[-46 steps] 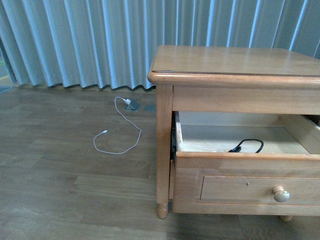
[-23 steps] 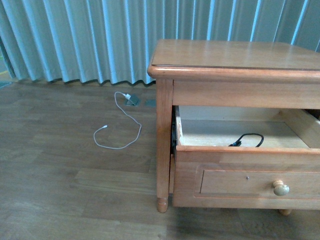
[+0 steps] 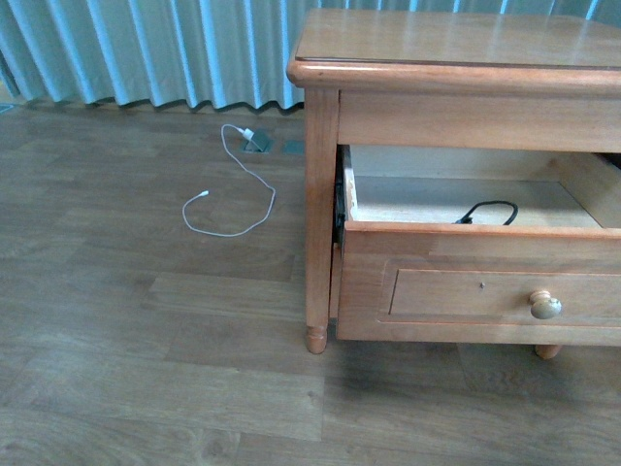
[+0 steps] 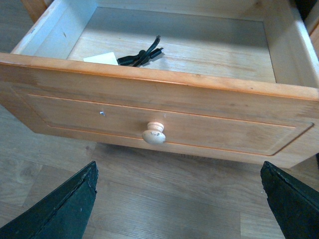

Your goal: Put charger into drawer

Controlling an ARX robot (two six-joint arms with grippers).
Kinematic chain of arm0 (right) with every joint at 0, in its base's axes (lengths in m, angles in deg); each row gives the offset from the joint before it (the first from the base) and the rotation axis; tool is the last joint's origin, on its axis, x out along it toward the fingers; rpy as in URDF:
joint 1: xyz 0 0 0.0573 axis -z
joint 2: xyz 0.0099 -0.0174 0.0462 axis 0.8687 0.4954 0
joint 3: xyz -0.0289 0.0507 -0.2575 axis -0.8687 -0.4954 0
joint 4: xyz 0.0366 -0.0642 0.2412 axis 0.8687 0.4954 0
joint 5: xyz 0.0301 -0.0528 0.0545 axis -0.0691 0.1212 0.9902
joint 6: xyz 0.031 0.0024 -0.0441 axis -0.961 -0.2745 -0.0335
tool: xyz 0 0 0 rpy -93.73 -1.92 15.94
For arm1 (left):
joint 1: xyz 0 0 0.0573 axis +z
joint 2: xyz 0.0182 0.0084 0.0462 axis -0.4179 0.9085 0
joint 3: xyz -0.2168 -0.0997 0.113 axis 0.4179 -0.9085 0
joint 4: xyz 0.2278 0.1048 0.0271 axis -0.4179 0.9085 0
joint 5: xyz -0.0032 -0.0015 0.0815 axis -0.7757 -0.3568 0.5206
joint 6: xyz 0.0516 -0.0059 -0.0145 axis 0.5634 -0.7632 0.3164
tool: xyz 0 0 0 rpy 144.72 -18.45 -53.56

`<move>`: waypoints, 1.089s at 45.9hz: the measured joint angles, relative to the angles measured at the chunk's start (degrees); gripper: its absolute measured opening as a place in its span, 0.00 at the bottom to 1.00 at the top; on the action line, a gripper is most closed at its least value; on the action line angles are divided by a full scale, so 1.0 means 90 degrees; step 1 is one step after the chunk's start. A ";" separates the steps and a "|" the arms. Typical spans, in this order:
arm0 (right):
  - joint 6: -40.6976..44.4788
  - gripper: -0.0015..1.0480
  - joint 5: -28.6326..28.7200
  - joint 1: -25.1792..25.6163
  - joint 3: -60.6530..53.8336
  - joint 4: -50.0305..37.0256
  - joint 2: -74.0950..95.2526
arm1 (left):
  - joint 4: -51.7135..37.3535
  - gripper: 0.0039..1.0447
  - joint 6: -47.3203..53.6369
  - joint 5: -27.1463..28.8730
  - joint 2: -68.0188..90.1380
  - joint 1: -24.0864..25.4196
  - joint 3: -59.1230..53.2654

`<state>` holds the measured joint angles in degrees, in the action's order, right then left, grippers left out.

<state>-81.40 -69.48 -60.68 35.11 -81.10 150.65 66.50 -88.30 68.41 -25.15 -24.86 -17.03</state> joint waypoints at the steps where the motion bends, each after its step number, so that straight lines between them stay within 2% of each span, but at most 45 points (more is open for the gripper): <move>1: -0.0015 0.92 -0.0034 -0.0036 0.0066 -0.0114 0.0199 | 0.0000 0.94 0.0000 0.0000 0.0000 0.0000 0.0000; 18: -0.0032 0.92 -0.0549 -0.0457 0.1253 -0.1853 0.2997 | 0.0000 0.94 0.0000 0.0000 0.0000 0.0000 -0.0002; 28: 0.0180 0.92 -0.0733 -0.0648 0.2091 -0.2390 0.4150 | 0.0000 0.94 0.0002 0.0000 0.0000 0.0000 0.0000; 50: 0.0335 0.92 -0.1338 -0.0894 0.4138 -0.2603 0.5739 | 0.0000 0.94 0.0002 0.0000 0.0000 0.0000 0.0000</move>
<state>-78.39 -81.52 -68.73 72.35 -104.53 202.29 66.50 -88.28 68.41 -25.15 -24.86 -17.03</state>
